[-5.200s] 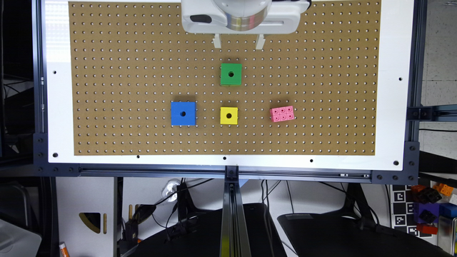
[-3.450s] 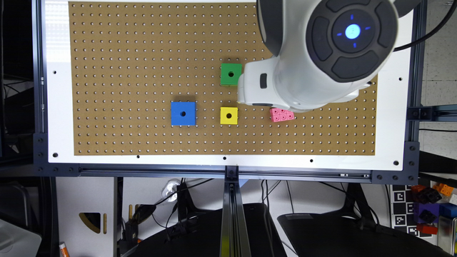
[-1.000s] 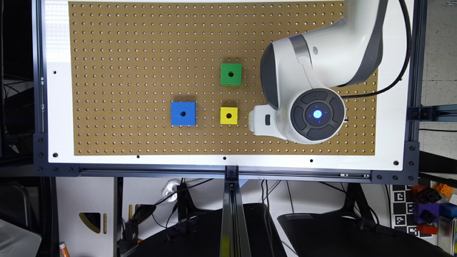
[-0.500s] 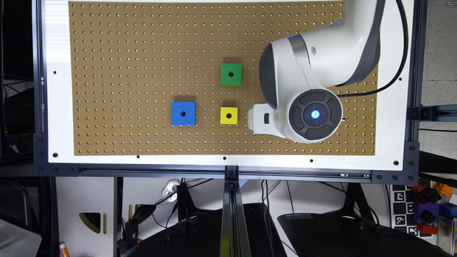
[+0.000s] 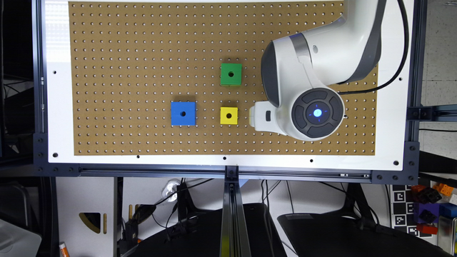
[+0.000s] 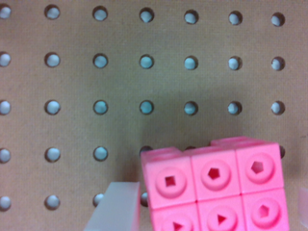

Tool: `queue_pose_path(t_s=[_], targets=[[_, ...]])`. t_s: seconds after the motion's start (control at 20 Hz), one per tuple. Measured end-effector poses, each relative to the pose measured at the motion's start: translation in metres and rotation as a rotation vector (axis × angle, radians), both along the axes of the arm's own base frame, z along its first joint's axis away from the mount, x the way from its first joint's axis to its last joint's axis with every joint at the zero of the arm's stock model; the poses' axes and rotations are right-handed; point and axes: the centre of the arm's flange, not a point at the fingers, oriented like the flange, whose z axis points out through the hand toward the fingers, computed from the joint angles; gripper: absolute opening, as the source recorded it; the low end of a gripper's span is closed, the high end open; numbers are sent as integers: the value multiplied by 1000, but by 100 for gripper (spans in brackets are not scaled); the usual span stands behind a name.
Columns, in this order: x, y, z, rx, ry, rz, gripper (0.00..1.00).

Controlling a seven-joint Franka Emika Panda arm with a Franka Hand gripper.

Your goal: Pick up pink block.

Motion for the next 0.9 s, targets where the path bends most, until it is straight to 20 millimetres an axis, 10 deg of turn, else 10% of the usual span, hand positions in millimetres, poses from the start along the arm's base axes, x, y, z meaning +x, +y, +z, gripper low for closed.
queue_pose_path(t_s=[0.25,0.3,0.9], targets=[[-9,3,-8,-13,13,-1,100],[-9,3,-8,-16,12,-2,0],[-8,1,-9,-18,12,-6,0]])
